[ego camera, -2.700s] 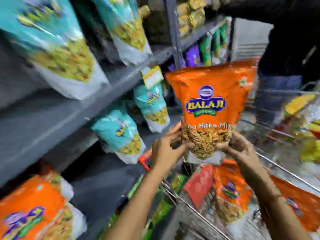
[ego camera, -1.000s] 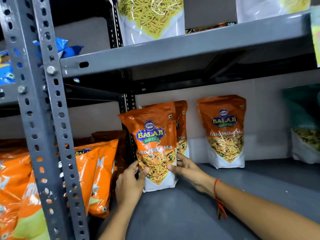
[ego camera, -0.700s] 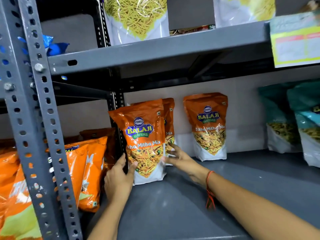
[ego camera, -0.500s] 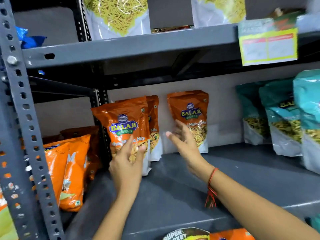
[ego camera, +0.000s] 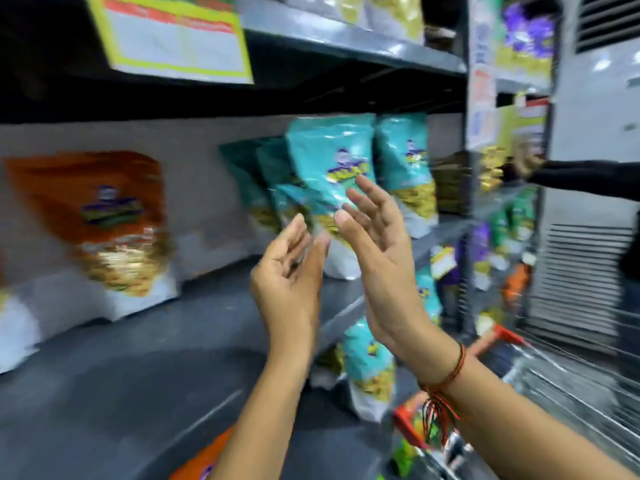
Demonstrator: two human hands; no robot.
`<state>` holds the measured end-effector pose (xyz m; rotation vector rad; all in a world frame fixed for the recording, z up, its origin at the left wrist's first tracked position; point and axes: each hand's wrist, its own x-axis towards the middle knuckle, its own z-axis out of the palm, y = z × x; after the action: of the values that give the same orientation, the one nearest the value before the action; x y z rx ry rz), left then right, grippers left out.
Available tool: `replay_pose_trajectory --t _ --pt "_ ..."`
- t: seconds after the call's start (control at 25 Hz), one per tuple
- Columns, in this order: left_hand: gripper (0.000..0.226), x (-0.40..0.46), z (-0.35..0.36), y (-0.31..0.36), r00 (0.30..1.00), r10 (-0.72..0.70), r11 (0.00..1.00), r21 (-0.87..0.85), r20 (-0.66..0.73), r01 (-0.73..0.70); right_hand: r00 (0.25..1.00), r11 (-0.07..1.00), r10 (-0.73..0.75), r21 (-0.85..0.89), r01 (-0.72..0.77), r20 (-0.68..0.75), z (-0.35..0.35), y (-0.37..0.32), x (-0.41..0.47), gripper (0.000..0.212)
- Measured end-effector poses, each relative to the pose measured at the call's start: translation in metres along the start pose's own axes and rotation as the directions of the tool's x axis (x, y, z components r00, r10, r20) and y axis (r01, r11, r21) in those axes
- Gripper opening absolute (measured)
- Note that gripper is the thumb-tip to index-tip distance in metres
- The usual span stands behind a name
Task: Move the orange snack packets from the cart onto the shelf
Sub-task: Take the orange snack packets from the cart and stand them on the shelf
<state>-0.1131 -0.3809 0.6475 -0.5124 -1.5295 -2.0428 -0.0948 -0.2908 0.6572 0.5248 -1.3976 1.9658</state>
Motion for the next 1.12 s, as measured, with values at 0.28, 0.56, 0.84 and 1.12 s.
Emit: replay_pose_trajectory --t 0.28,0.56,0.84,1.12 --pt "0.048 -0.110 0.159 -0.156 0.766 -0.382 0.909 0.061 0.516 0.412 0.961 0.930 0.062 -0.333 -0.154 -0.271 -0.226 -0.017 -0.034 0.034" --pt "0.033 -0.275 0.206 -0.367 0.138 -0.808 0.564 0.684 0.573 0.463 0.629 0.574 0.465 -0.329 -0.750 -0.623 -0.455 0.068 -0.194 0.032" --pt "0.030 -0.382 0.190 -0.518 -0.253 -0.932 0.188 0.943 0.259 0.273 0.011 -0.083 0.743 -0.110 -0.990 -0.669 -0.588 0.194 -0.384 0.056" --pt "0.054 -0.455 0.179 -0.576 -0.416 -0.910 -0.078 0.987 -0.013 0.139 -0.078 -0.109 0.826 -0.022 -0.994 -0.558 -0.618 0.261 -0.426 0.085"
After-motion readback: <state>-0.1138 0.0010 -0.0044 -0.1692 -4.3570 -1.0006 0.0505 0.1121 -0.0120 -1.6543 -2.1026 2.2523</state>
